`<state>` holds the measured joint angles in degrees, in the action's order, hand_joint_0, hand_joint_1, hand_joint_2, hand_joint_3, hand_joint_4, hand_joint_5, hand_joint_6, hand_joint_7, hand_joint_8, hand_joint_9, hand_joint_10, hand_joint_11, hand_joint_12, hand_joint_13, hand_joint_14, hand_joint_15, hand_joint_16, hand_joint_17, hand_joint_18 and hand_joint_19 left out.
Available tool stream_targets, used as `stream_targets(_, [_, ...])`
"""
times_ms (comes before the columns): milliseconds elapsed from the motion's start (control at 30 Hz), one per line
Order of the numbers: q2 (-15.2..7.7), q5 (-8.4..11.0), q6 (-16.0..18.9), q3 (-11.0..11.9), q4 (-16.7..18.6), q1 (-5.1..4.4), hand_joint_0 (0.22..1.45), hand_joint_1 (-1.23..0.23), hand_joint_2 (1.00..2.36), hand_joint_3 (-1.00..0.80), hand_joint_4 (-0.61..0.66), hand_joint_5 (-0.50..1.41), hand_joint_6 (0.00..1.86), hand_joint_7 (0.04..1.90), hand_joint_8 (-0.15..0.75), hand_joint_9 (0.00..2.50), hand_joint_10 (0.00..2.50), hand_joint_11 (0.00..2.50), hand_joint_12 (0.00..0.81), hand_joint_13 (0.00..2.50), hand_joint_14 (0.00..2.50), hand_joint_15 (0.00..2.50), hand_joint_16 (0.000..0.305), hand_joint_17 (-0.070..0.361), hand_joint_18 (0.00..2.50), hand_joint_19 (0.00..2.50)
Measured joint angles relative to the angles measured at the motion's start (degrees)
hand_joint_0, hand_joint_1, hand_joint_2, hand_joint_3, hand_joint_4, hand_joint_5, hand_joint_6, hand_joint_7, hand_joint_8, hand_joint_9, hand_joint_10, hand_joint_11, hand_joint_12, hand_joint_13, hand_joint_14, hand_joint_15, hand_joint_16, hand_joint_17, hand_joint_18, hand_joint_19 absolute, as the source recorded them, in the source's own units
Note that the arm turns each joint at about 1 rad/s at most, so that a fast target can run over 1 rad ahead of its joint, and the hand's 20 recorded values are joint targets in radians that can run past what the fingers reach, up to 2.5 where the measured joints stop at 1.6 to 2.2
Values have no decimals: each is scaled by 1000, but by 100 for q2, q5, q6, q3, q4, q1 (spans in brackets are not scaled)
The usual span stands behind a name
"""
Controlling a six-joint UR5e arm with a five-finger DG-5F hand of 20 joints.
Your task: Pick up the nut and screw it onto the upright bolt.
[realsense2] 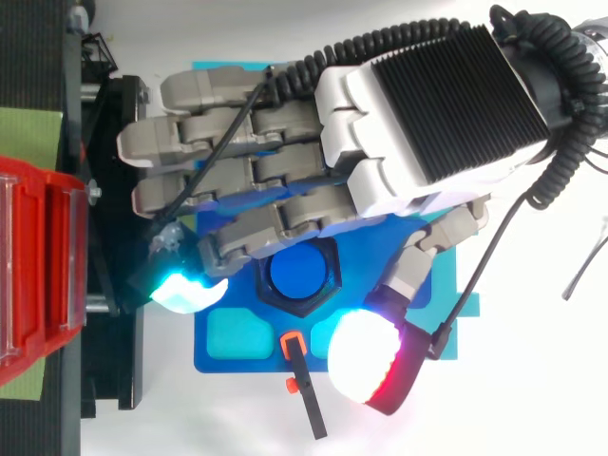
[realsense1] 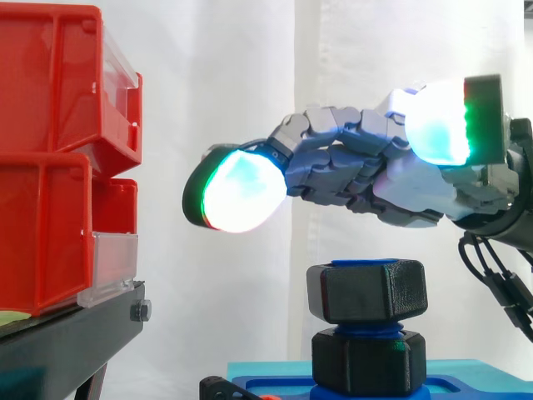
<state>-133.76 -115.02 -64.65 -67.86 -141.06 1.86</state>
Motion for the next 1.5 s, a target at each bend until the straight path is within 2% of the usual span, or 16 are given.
stream_targets(300, [0, 60, -20, -370, 272, -5, 417, -160, 1000, -500, 69, -214, 501, 586, 197, 221, 0, 0, 348, 0, 0, 0, 47, 106, 0, 0])
stream_targets(667, [0, 91, -13, -408, 370, -3, 419, -151, 1000, -500, 92, -201, 501, 625, 210, 257, 0, 0, 348, 0, 0, 0, 46, 105, 0, 0])
stream_targets(767, [0, 93, -11, -410, 357, -2, 419, -128, 1000, -500, 121, -178, 501, 625, 226, 345, 0, 0, 345, 94, 0, 0, 44, 99, 0, 0])
stream_targets(1100, [0, 93, -8, -411, 338, 29, 430, -109, 1000, -500, 226, -96, 503, 981, 247, 444, 0, 0, 312, 171, 0, 0, 37, 83, 0, 0])
stream_targets(1500, [6, 74, -12, -412, 315, 77, 451, -113, 1000, -500, 213, -44, 504, 1262, 265, 556, 0, 0, 284, 262, 0, 0, 32, 72, 24, 0])
